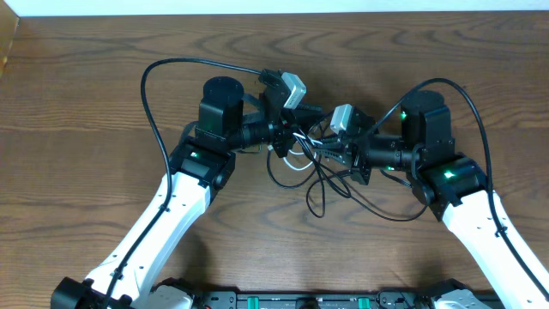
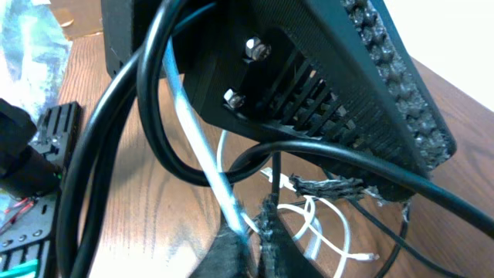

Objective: Untangle cables

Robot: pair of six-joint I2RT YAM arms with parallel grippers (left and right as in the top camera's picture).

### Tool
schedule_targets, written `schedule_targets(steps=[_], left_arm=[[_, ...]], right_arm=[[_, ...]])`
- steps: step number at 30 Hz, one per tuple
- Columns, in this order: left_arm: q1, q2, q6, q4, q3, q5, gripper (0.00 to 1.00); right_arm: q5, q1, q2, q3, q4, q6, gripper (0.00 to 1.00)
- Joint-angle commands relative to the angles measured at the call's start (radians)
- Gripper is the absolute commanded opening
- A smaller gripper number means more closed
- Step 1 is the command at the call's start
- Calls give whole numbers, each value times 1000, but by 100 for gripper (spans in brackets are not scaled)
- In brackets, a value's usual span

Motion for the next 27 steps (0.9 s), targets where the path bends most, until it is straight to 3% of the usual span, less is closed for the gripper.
schedule_targets(steps=[1, 3, 5, 8, 10, 13, 20, 27], left_arm=[[-2, -10, -7, 7, -2, 0, 8], [-2, -10, -7, 5, -2, 0, 12], [-1, -10, -6, -3, -2, -11, 35], [-1, -10, -6, -50, -2, -137, 79], [-1, -10, -6, -87, -2, -227, 95], [-1, -10, -6, -135, -2, -294, 96], [-1, -10, 54, -227, -2, -296, 96], [-1, -10, 103, -355, -2, -296, 97]], right_arm=[[-6, 7, 1, 8, 3, 0, 1], [11, 6, 1, 8, 3, 8, 1], [58, 6, 1, 8, 6, 43, 1], [90, 5, -4, 8, 11, 70, 1], [94, 3, -10, 8, 16, 81, 1], [156, -10, -21, 8, 26, 124, 1], [349, -50, -26, 8, 28, 217, 1], [354, -123, -26, 8, 29, 263, 1]])
